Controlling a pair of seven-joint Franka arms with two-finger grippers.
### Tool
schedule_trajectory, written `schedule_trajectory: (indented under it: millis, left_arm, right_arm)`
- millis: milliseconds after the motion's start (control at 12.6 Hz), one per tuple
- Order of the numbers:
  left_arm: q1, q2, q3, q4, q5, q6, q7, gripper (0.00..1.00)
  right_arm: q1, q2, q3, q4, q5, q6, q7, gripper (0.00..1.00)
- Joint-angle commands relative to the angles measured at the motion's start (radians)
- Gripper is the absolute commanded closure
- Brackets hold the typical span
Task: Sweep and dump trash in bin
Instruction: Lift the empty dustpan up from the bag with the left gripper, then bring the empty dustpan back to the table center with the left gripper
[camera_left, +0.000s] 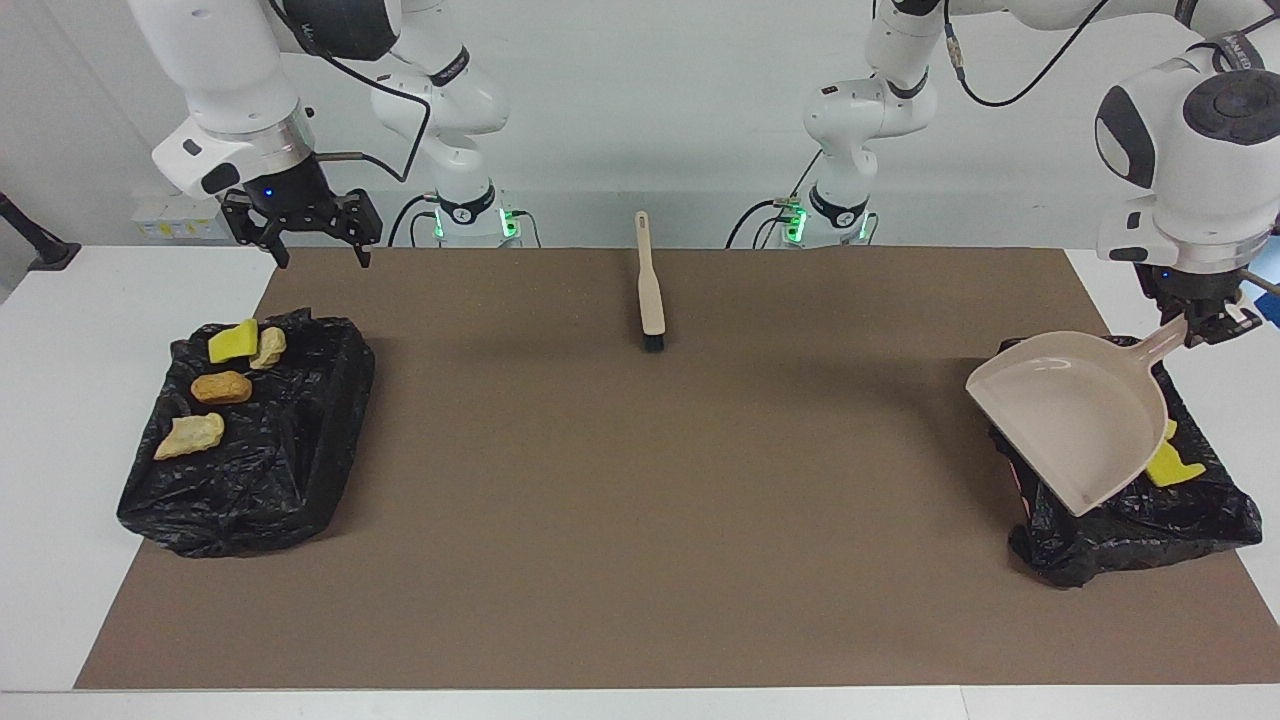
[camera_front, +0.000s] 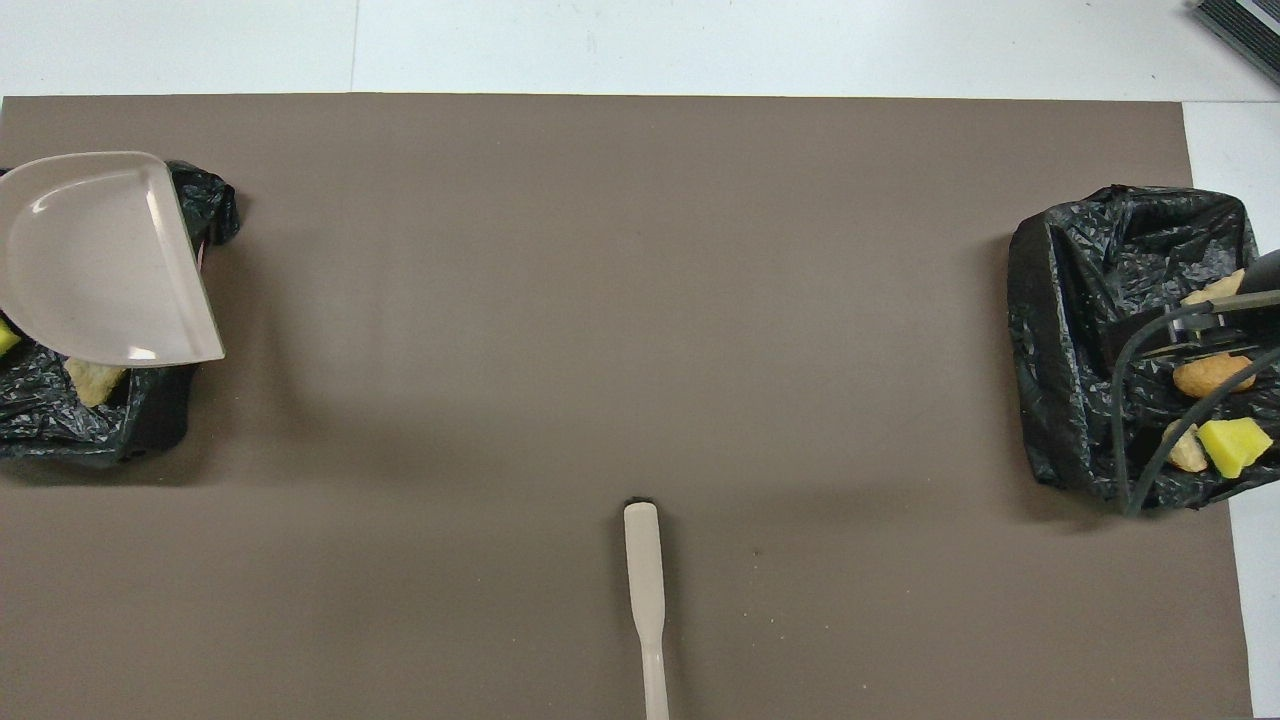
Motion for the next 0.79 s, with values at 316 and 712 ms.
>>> schedule_trajectory:
  millis: [316,712]
  left_arm:
    - [-0.169,-0.002,0.004,-0.184,-0.225,0.049,-0.578,1.0]
    - [-0.372,0.03,0.004,-0.235,-0.297,0.187,-1.077,1.0]
  right_arm:
    - [-0.001,-0.007,0.007,-0.01,0.043,0.013,0.07,0.0]
    - [-0.011,-0.007,0.005,-0.01,0.043,0.013,0.07,0.0]
